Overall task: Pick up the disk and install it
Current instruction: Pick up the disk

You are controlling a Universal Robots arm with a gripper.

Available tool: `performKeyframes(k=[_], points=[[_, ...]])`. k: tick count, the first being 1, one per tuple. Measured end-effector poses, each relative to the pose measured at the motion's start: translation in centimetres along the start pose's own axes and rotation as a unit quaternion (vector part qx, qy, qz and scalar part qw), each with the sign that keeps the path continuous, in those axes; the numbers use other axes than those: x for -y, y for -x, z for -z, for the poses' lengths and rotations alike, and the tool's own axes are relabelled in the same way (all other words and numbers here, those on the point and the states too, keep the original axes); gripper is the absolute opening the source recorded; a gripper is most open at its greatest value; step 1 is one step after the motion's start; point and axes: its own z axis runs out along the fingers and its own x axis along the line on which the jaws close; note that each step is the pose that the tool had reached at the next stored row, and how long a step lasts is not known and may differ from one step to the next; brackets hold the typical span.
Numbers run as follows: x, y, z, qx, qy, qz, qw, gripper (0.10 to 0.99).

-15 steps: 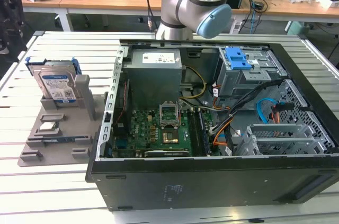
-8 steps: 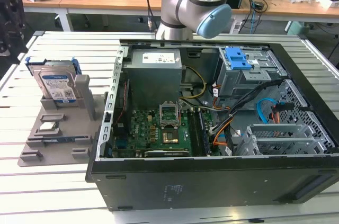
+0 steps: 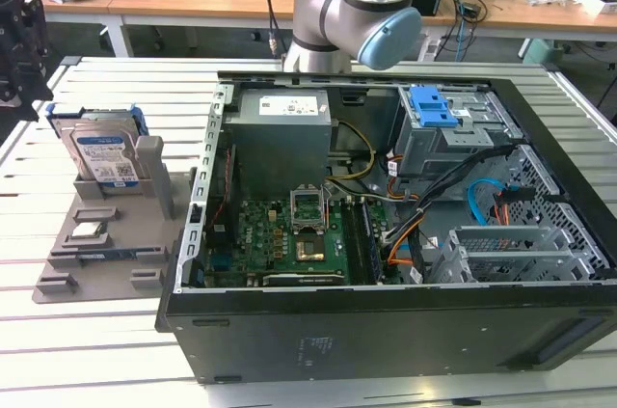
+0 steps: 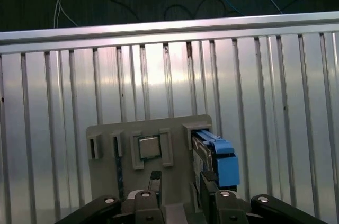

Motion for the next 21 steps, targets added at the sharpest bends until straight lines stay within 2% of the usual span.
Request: performKeyframes(k=[15,18,21], points=[[0.07,0.1,-0.98,0.0,0.0,0.0,1.0,0.42],[0.29,0.74,-1.02,0.0,0.0,0.0,1.0,0.42],[0.51,2.02,-1.27,-0.0008,0.0,0.001,1.0,0.42]])
